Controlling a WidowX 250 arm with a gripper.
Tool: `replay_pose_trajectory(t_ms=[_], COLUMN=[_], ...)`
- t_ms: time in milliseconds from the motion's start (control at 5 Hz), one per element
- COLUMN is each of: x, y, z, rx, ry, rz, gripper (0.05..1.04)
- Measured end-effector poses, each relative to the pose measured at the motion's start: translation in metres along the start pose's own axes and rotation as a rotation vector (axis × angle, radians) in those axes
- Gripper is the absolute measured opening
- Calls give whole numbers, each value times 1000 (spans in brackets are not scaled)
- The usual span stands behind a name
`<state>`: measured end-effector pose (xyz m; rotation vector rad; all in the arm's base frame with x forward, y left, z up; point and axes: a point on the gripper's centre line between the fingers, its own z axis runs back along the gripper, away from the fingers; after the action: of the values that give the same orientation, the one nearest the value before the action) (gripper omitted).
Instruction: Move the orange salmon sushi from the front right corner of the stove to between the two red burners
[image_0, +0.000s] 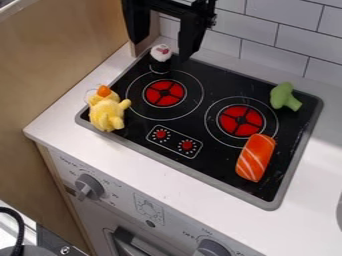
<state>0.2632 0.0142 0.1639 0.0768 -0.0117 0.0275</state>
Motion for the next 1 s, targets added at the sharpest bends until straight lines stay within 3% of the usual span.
replay_pose_trajectory(t_ms=[400,1000], x=[-4,-4], y=[-9,-71], z=[-16,-23], rx=[5,-62], ry=[23,45], rz=[-5,40], gripper=[999,999])
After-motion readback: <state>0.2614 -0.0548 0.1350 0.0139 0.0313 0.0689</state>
